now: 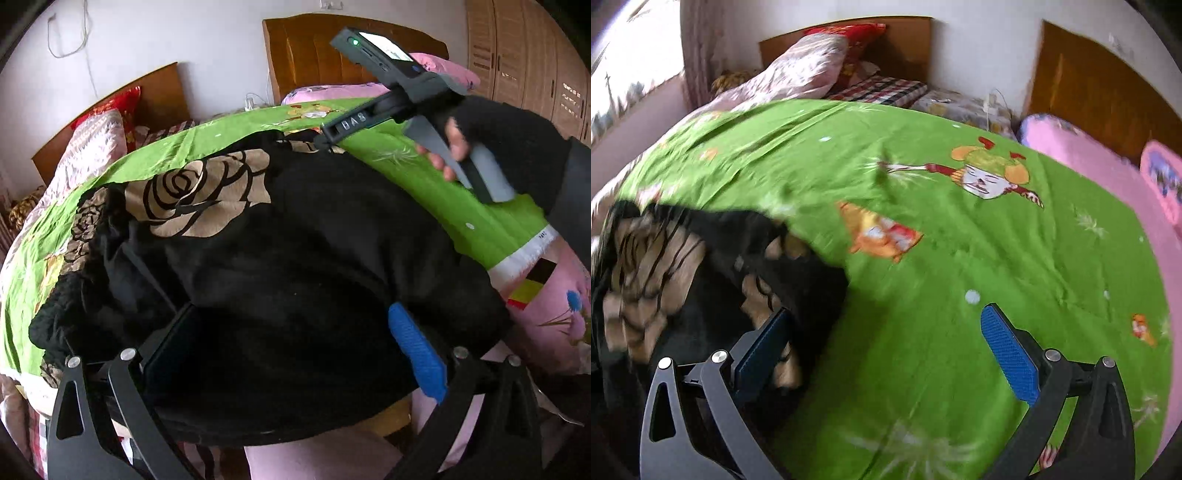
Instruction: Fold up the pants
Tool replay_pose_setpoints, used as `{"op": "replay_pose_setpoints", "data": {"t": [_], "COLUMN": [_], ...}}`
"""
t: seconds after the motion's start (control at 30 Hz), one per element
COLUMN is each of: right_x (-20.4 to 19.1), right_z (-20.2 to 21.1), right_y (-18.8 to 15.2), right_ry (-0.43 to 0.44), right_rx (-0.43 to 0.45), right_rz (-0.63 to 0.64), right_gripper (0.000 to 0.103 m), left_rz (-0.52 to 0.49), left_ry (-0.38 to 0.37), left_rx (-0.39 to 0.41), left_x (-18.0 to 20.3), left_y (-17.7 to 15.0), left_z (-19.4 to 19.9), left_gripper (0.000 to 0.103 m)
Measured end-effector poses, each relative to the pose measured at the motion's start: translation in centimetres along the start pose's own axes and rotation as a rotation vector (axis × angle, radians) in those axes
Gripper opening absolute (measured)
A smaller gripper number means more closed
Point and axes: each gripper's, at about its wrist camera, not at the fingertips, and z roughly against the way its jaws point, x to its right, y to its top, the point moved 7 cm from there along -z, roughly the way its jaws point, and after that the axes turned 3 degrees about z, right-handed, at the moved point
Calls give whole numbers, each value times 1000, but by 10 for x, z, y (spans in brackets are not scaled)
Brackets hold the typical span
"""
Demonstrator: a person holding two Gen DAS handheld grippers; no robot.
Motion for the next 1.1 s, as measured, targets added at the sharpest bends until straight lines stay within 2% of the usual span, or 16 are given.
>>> {"op": "replay_pose_setpoints", "data": {"t": [0.1,0.2,0.27,0.37,0.43,0.5,0.57,0.6,0.77,0.83,0.93,1.03,1.1], "right_x": [1,-15,-10,3,3,-3,-11,-16,-48,-47,-47,-32,-19], "right_z": [10,16,5,2,21,56,87,96,104,93,76,85,120], "right_y": [6,7,2,-5,-6,-11,-26,-36,-88,-93,-98,-93,-94], "right_ry": [5,28,-62,16,46,99,127,133,22,-33,-36,-95,-75], "right_rx": [33,44,-3,-38,7,93,158,162,75,33,-15,3,111], "right_rz": [-55,-18,2,-125,-164,-199,-225,-218,-69,-54,-65,-140,-271], "right_gripper": [98,98,98,98,98,98,98,98,98,98,98,98,98], "left_rz": [-3,7,6,8,10,14,20,22,25,27,26,25,66], "left_ry": [4,4,6,7,8,10,15,18,28,33,47,60,69], "left_rx": [-10,-9,-12,-13,-11,-8,-4,-2,8,12,20,24,33], "left_x": [0,0,0,0,-1,-1,-1,-1,-1,0,0,-1,-7], "left_y": [0,-1,-2,-1,1,2,2,2,2,1,1,-1,0], "left_z": [1,1,1,1,-2,-1,-1,-1,-1,-1,0,3,12], "left_gripper": [102,102,102,102,102,102,102,102,102,102,102,102,102]}}
